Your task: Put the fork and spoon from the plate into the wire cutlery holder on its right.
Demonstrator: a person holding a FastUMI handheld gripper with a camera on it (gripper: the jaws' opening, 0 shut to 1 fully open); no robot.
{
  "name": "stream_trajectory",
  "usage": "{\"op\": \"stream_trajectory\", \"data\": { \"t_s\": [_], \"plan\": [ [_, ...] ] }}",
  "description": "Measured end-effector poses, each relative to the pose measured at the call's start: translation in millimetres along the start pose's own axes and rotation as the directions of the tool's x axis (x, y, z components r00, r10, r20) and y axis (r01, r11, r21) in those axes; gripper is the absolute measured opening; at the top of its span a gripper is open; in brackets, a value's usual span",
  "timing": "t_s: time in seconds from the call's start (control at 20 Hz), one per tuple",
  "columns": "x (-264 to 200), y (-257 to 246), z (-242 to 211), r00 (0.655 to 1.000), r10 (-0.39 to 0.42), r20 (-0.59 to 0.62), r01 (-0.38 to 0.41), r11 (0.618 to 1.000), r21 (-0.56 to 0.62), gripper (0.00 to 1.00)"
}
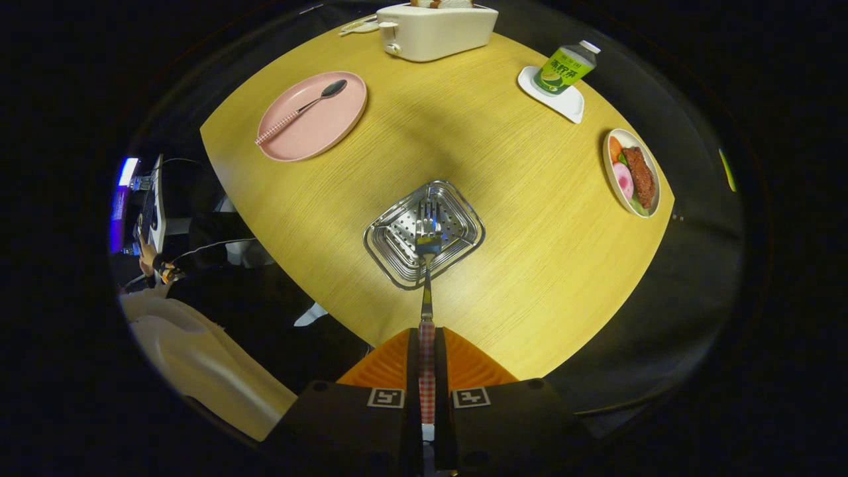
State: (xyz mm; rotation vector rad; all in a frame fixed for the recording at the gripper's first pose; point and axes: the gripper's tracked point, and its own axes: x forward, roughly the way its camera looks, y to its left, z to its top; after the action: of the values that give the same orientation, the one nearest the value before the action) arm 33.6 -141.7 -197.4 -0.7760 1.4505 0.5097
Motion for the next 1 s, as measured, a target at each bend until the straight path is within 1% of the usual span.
{"op": "stream_trajectory", "data": {
  "t_s": [0.1,0.3,0.5,0.6,0.7,0.75,0.8,0.85,0.9,0.95,1.0],
  "plan": [
    [5.5,2.1,5.2,0.999,0.021,-0.039,-0.021,1.0,0.003,0.12],
    [18.2,-1.2,7.3,0.991,0.031,-0.128,-0.031,1.0,-0.001,0.11],
    [25.0,-3.5,13.7,0.981,0.048,-0.19,-0.039,0.998,0.049,0.13],
    [26.7,-3.8,20.3,0.979,0.057,-0.194,-0.045,0.997,0.065,0.13],
    [24.9,-0.1,25.3,0.977,0.083,-0.195,-0.065,0.993,0.094,0.16],
    [23.7,-0.8,28.7,0.978,0.085,-0.192,-0.065,0.992,0.106,0.19],
    [22.1,-0.9,32.9,0.979,0.089,-0.181,-0.069,0.991,0.114,0.19],
    [19.2,0.2,38.3,0.983,0.093,-0.16,-0.074,0.99,0.12,0.25],
    [13.8,-2.0,43.6,0.987,0.086,-0.134,-0.07,0.99,0.122,0.28],
    [10.3,-2.5,49.5,0.991,0.082,-0.104,-0.069,0.99,0.12,0.34],
    [5.6,-0.8,53.0,0.993,0.085,-0.075,-0.076,0.99,0.123,0.44]
  ]
}}
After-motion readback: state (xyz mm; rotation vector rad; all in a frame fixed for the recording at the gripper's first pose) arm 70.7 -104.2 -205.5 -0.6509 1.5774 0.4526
